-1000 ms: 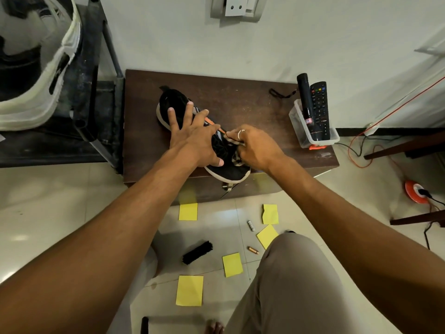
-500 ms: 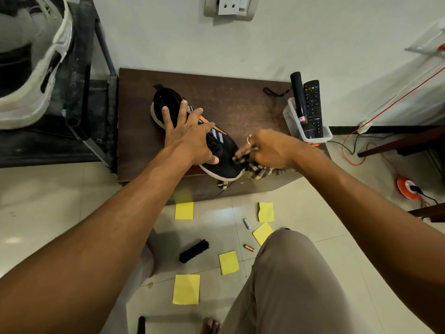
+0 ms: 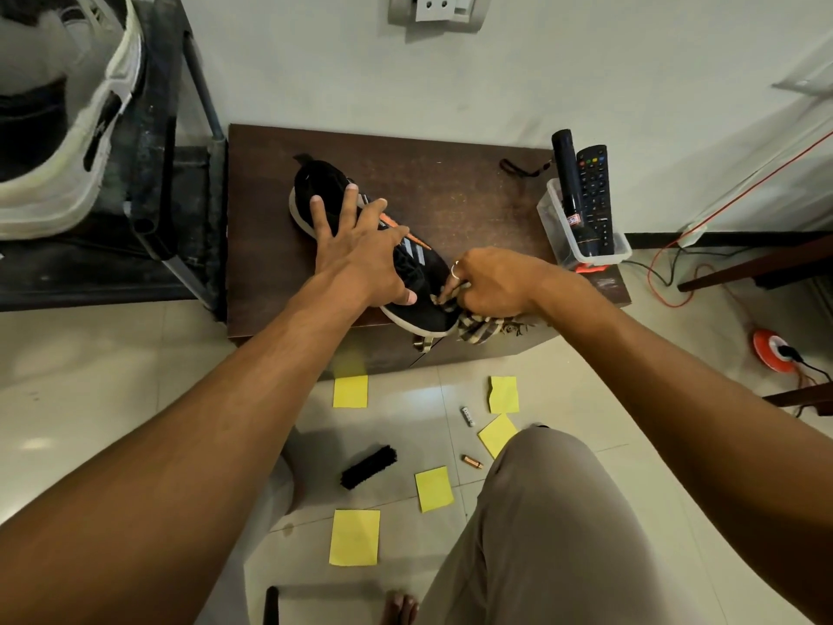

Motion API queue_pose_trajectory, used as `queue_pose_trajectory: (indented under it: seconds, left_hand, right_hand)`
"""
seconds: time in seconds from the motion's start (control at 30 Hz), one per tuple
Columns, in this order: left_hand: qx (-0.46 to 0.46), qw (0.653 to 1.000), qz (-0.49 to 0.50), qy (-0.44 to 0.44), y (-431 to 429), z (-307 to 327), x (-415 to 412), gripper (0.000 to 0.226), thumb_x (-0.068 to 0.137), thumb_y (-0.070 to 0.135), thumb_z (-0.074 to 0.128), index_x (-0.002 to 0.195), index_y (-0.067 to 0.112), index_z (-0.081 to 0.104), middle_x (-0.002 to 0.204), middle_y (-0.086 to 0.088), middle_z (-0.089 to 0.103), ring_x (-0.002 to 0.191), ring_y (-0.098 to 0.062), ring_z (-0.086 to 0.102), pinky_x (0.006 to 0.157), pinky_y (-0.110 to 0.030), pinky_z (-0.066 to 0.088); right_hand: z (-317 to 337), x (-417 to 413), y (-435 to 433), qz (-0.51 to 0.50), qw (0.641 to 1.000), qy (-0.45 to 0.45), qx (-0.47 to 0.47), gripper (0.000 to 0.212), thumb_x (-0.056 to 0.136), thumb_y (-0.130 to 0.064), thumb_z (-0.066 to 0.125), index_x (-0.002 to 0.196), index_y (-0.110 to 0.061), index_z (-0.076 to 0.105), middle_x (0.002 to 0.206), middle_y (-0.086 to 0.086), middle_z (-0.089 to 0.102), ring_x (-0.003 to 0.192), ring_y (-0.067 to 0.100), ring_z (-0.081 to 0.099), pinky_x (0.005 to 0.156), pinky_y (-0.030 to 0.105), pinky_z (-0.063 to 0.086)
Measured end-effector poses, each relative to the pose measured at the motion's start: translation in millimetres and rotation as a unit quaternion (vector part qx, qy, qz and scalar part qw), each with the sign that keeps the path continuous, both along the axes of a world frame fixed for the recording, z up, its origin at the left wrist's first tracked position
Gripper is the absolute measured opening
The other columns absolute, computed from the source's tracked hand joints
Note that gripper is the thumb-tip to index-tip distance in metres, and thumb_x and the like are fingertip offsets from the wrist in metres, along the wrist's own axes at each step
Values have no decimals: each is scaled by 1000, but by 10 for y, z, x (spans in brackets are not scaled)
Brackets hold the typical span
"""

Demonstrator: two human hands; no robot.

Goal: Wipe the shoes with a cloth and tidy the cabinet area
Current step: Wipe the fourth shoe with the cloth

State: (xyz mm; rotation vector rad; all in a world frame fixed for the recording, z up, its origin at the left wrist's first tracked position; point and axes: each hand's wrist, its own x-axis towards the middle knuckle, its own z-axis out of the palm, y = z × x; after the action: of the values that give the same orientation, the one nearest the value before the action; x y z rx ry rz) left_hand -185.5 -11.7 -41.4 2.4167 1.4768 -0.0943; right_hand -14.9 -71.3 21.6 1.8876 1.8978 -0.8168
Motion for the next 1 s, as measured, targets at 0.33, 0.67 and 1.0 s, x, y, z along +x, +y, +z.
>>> queue_pose_trajectory:
  seconds: [0.33,0.67,1.0]
  left_hand:
    - [6,1000,2,4,-22,-5,8,100,68,70,78,154,40,36,169,-1,9,154,-32,-19,117,-67,-12]
    - [11,1000,3,-8,-22,-4,11,94,72,67,76,153,41,37,168,-1,10,154,-32,-17,117,-67,-12]
    - [-5,1000,2,6,-27,21,18,103,70,68,78,156,37,31,169,-3,6,153,-33,-21,117,-68,-13]
  right_hand:
    - [-288,-142,-89,-4,989,-23,143,41,87,-15,60,124,-29,72,112,7,72,98,30,68,83,38,58]
    - [-120,-160,-202,73,987,3,140,39,90,-15,58,124,-32,71,122,3,68,107,26,65,89,43,58]
    - [-26,-144,-420,227,959,-95,138,23,99,-17,58,120,-14,64,111,4,63,99,23,61,75,37,58]
